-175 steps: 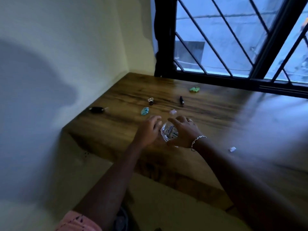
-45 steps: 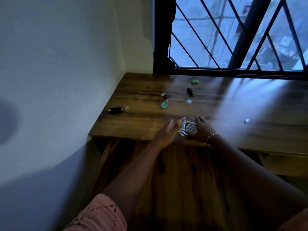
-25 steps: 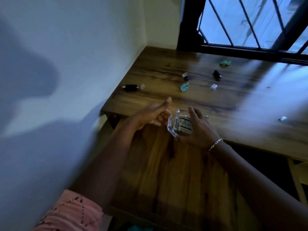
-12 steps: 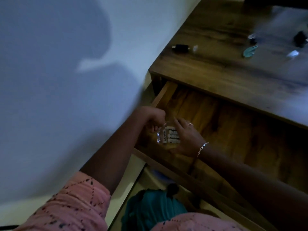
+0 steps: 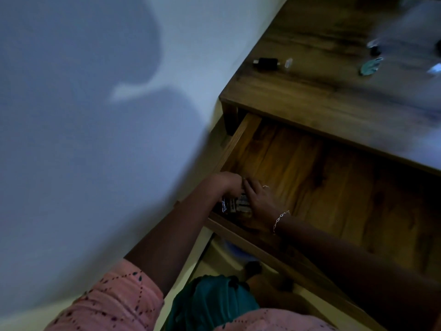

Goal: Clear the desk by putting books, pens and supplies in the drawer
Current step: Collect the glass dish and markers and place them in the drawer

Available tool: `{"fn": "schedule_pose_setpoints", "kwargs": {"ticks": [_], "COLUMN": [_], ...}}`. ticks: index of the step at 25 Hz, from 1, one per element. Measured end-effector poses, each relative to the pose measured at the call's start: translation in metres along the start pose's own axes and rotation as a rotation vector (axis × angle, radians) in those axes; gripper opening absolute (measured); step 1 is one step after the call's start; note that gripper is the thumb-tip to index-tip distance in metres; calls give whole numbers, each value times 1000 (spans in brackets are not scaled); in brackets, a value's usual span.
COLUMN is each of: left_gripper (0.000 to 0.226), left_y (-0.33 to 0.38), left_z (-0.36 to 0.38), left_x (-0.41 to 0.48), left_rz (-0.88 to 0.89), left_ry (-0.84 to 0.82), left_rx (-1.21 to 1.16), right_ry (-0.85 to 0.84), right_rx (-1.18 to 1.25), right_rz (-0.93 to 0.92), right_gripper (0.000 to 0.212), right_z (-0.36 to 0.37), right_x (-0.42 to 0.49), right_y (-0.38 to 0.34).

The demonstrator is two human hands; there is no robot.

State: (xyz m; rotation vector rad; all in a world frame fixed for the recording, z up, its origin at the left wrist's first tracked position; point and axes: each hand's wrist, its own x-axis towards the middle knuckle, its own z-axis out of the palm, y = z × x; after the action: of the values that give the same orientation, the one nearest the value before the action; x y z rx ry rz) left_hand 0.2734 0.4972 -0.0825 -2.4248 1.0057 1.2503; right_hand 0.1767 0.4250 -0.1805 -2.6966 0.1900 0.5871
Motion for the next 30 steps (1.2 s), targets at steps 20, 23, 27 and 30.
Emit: {"fn": "schedule_pose_setpoints", "kwargs": {"ticks": [20,23,27,30], "left_gripper": [39,40,39,41], "left_y": [107,118,113,105], "left_z": [50,78,110,131], "left_x": [-36,-56,-72,-82], "left_rz": [574,649,640,594], "left_ry": [738,798,849,826], "left_rx": [88,95,145,163], "right_ry": [491,515,498,525], "right_rx": [47,57,88,89], "right_rz": [377,445,484,489], "right_gripper": [86,84,83,82], "right_z": [-40,-31,-12,4], "right_x": [-152,-188,-217,-231], "right_y": [36,29,10,-4]}}
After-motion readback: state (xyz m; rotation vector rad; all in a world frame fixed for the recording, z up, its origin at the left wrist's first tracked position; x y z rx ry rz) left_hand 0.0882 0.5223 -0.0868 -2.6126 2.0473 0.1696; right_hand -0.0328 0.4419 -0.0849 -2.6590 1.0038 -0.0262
